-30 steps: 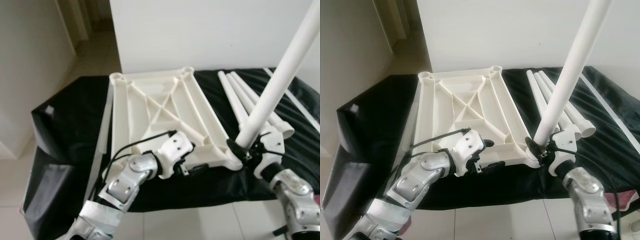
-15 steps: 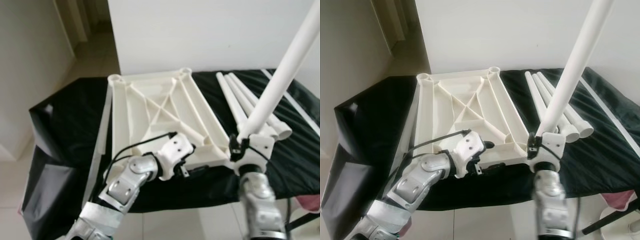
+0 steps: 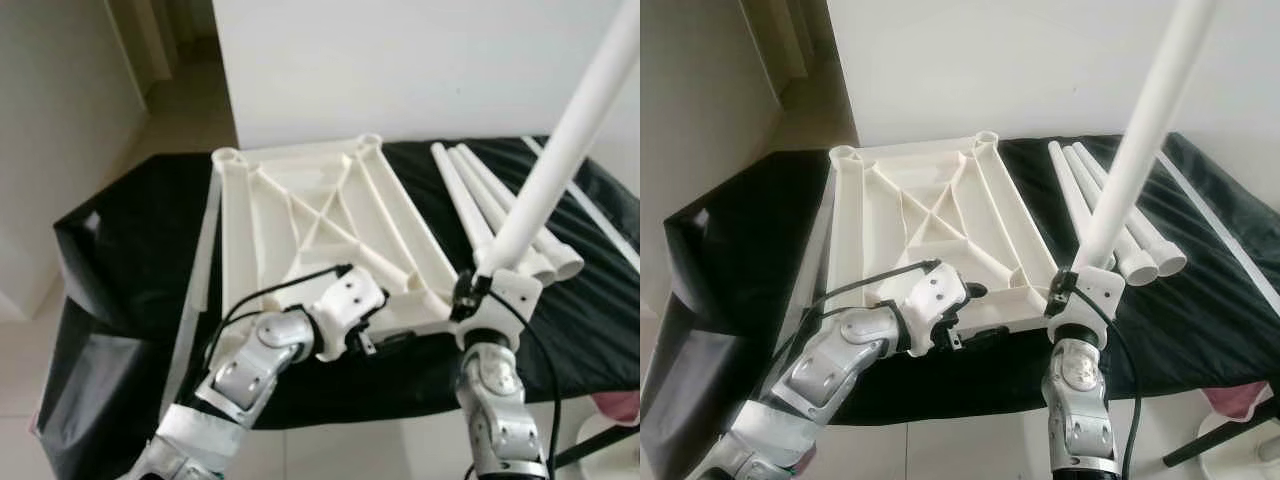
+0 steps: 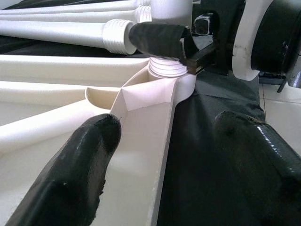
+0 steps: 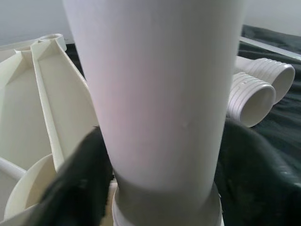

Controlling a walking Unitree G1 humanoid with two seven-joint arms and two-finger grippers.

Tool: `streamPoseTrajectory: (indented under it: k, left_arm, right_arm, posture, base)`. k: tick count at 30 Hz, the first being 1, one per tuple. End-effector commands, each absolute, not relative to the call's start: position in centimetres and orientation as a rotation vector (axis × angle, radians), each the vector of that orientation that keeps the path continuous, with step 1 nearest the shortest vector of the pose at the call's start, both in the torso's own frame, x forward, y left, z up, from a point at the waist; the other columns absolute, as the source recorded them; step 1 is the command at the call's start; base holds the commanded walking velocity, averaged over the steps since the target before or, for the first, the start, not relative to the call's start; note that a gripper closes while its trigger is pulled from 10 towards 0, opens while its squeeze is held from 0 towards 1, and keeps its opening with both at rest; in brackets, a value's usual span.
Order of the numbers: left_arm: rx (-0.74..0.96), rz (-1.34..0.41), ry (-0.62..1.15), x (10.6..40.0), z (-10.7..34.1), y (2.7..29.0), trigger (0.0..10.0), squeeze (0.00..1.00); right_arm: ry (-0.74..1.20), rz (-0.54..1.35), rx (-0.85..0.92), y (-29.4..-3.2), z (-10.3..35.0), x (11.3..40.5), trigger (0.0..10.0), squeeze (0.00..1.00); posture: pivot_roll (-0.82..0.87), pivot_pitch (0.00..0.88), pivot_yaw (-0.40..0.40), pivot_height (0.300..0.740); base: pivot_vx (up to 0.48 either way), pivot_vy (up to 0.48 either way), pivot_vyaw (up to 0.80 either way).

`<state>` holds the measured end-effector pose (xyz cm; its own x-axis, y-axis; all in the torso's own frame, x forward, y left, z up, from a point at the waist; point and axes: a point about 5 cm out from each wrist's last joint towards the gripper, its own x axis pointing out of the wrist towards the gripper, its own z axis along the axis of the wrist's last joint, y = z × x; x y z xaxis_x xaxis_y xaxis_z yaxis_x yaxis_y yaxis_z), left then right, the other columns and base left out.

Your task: Building children table

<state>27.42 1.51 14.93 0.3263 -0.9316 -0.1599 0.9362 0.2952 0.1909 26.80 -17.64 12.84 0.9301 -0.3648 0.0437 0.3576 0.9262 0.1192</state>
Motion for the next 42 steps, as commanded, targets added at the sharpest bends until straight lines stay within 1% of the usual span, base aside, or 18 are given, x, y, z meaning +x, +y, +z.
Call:
streamPoseTrajectory:
  k: [1,8,12,13,15,19,23,26,28,29,30,33,36,38,42]
  left_arm:
    - [0.265,-1.276,0.027,27.5,14.9,1.5,10.0,0.0]
    - [0.273,-1.244,0.019,28.2,15.3,2.0,10.0,0.0]
    - [0.278,-1.231,0.017,28.5,15.4,2.2,10.0,0.0]
    - [0.289,-1.218,0.011,29.0,15.6,2.5,10.0,0.0]
    - [0.292,-1.202,0.008,29.4,15.8,2.7,10.0,0.0]
    - [0.309,-1.14,-0.007,31.3,16.9,3.5,10.0,0.0]
    - [0.331,-1.119,0.003,32.0,16.9,3.6,10.0,0.0]
    - [0.376,-1.09,0.065,32.7,15.9,3.5,10.0,0.0]
    - [0.391,-1.088,0.084,32.8,15.6,3.5,10.0,0.0]
    - [0.414,-1.078,0.142,33.0,14.6,3.4,10.0,0.0]
    - [0.414,-1.078,0.142,33.0,14.6,3.4,10.0,0.0]
    - [0.428,-1.053,0.226,33.4,13.6,3.5,10.0,0.0]
    - [0.445,-1.028,0.255,33.8,13.3,3.5,10.0,0.0]
    - [0.467,-0.98,0.316,34.3,12.5,3.6,10.0,0.0]
    - [0.475,-0.935,0.351,34.6,12.1,4.0,10.0,0.0]
  right_arm:
    - [-0.07,-0.356,0.157,-16.7,12.8,26.8,10.0,1.0]
    - [-0.065,-0.33,0.124,-17.6,12.5,26.1,10.0,1.0]
    - [-0.063,-0.305,0.119,-17.6,12.4,25.9,10.0,1.0]
    - [-0.049,-0.285,0.119,-17.5,12.0,25.6,10.0,0.0]
    - [-0.038,-0.272,0.12,-17.4,11.7,25.4,10.0,0.0]
    - [0.0,-0.23,0.122,-16.9,10.8,24.5,10.0,0.0]
    - [0.01,-0.192,0.124,-16.5,10.6,24.2,10.0,0.0]
    - [0.014,-0.104,0.12,-15.6,10.6,23.9,10.0,0.0]
    - [0.009,-0.094,0.118,-15.5,10.6,23.8,10.0,0.0]
    - [0.003,-0.085,0.119,-15.4,10.8,23.7,10.0,0.0]
    - [0.003,-0.085,0.119,-15.4,10.8,23.7,10.0,0.0]
    - [-0.011,-0.061,0.119,-15.2,11.0,23.7,10.0,0.0]
    - [-0.024,-0.049,0.118,-15.1,11.3,23.6,10.0,0.0]
    - [-0.057,-0.023,0.116,-15.1,11.8,23.6,10.0,0.0]
    - [-0.072,-0.005,0.114,-15.2,12.1,23.4,10.0,0.0]
  posture:
    - [-0.01,0.0,0.024,0.74]
    - [0.0,0.0,0.016,0.74]
    - [0.0,0.0,0.016,0.74]
    - [0.0,0.0,0.014,0.74]
    - [0.0,0.0,0.012,0.74]
    - [-0.01,0.0,0.021,0.74]
    - [-0.01,0.0,0.03,0.74]
    - [-0.02,0.0,0.039,0.74]
    - [-0.02,0.0,0.039,0.74]
    - [-0.03,0.0,0.04,0.74]
    - [-0.03,0.0,0.04,0.74]
    - [-0.03,0.0,0.042,0.74]
    - [-0.03,0.0,0.041,0.74]
    - [-0.03,0.0,0.043,0.74]
    - [-0.03,0.0,0.043,0.74]
  base:
    - [0.0,0.0,0.0]
    - [0.0,0.0,0.0]
    - [0.0,0.0,0.0]
    - [0.0,0.0,0.0]
    - [0.0,0.0,0.0]
    - [0.0,0.0,0.0]
    - [0.0,0.0,0.0]
    - [0.0,0.0,0.0]
    - [0.0,0.0,0.0]
    - [0.0,0.0,0.0]
    - [0.0,0.0,0.0]
    - [0.0,0.0,0.0]
    - [0.0,0.0,0.0]
    - [0.0,0.0,0.0]
    - [0.0,0.0,0.0]
